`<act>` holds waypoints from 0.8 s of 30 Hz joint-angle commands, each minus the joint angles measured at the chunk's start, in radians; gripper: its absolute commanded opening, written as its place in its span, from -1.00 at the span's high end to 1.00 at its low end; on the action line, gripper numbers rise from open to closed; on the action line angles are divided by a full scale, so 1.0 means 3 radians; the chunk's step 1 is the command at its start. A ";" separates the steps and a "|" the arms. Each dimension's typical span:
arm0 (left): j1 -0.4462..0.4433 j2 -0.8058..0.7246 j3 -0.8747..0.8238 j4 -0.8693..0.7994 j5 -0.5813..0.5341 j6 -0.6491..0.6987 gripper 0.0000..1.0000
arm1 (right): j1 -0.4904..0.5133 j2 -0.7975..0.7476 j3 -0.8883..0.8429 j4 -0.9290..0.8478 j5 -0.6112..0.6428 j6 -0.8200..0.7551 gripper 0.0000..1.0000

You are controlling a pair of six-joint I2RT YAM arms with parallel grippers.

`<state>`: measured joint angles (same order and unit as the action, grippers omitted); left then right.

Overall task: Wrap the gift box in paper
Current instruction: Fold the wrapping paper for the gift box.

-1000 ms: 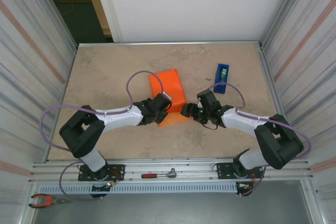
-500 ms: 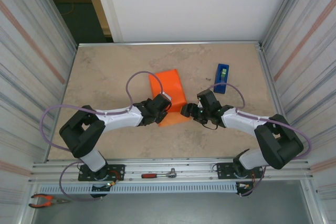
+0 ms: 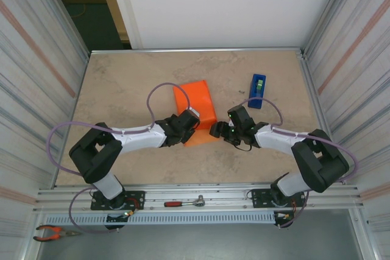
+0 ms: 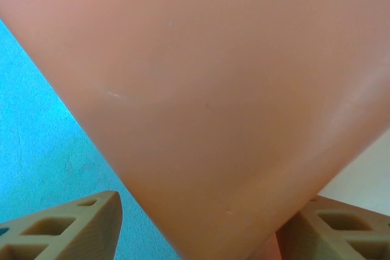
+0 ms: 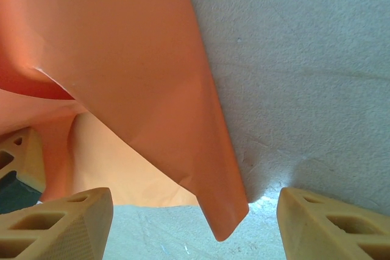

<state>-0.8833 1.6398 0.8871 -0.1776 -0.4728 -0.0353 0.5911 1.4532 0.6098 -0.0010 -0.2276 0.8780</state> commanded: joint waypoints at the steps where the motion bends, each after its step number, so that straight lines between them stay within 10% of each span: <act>1: -0.0021 -0.0017 -0.0057 0.0060 -0.0087 -0.0085 -0.31 | 0.0027 0.0060 -0.0018 -0.0015 0.0083 -0.0062 -0.37; 12: -0.0032 0.0000 -0.0075 0.0069 -0.0081 -0.0059 -0.30 | 0.0038 0.0172 0.0084 -0.0053 0.0109 -0.0128 0.06; 24: -0.0055 0.0051 -0.0048 0.0070 -0.0089 -0.0023 -0.29 | 0.0070 0.0105 0.0143 -0.0117 0.0069 -0.0153 0.97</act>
<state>-0.8925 1.6402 0.8745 -0.1665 -0.4736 -0.0345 0.5991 1.4918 0.6178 -0.0097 -0.2062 0.8467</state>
